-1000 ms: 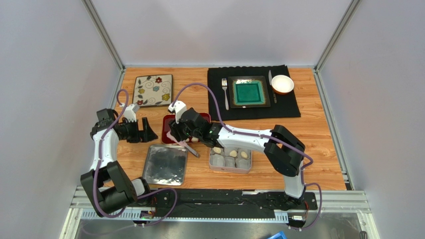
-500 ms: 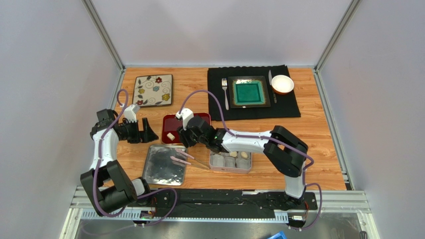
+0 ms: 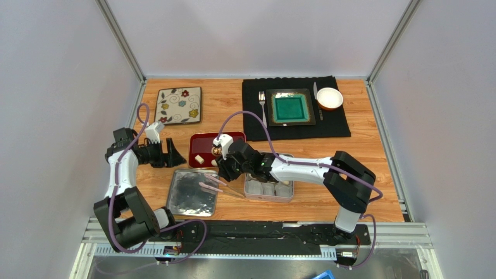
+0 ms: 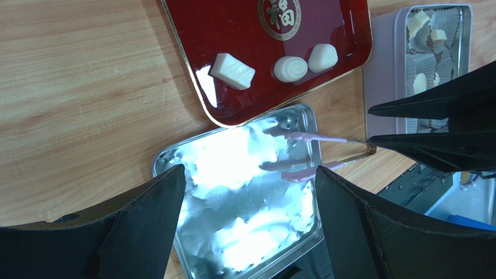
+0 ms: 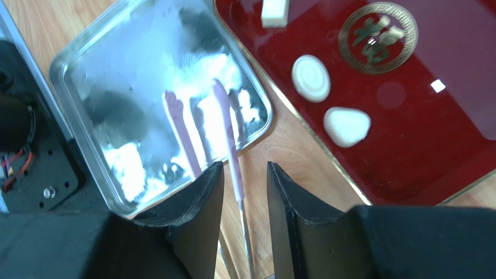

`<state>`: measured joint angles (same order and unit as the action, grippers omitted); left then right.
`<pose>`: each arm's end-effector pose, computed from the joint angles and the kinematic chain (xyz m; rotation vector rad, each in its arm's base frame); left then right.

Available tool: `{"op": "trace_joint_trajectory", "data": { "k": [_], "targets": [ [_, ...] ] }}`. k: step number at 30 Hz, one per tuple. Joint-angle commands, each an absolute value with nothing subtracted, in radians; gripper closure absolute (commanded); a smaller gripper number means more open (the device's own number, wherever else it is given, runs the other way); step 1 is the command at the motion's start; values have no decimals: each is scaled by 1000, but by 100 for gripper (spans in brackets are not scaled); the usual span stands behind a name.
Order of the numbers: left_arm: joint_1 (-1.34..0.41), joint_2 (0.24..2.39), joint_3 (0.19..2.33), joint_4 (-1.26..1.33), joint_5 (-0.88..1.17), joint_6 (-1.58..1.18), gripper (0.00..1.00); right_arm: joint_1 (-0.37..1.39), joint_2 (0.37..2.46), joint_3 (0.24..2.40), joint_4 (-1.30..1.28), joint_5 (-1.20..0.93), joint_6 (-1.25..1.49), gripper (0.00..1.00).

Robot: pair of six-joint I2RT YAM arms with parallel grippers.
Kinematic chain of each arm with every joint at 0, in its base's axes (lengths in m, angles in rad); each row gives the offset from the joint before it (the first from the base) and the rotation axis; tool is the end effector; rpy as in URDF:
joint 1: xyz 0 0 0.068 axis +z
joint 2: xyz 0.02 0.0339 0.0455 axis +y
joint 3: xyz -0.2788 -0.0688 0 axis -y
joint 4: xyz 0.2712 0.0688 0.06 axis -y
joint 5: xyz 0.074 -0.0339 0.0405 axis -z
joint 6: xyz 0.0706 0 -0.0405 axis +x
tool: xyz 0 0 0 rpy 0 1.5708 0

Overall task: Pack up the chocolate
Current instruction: Pick up the clamp from the center of the board.

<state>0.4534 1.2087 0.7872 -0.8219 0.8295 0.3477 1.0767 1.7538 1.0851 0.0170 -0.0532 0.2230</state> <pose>0.2317 0.0550 0.2028 0.0476 2.4120 -0.8206 0.2033 0.3853 0.1789 -0.9941 2.1115 0.7482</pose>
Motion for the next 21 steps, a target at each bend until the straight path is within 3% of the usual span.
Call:
{"op": "trace_joint_trajectory", "data": {
  "k": [1,8,13,21],
  "targets": [
    [463,1198,834,-868,887,413,11,1078,1790,1150,-69,-146,190,64],
    [463,1192,848,-934,928,498,14,1078,1824,1164,-83,-175,180,63],
    [465,1224,894,-1038,914,569,5,1078,1861,1180,-89,-186,176,62],
    [465,1178,899,-1109,946,643,3,1078,1894,1177,-60,-175,189,66]
  ]
}}
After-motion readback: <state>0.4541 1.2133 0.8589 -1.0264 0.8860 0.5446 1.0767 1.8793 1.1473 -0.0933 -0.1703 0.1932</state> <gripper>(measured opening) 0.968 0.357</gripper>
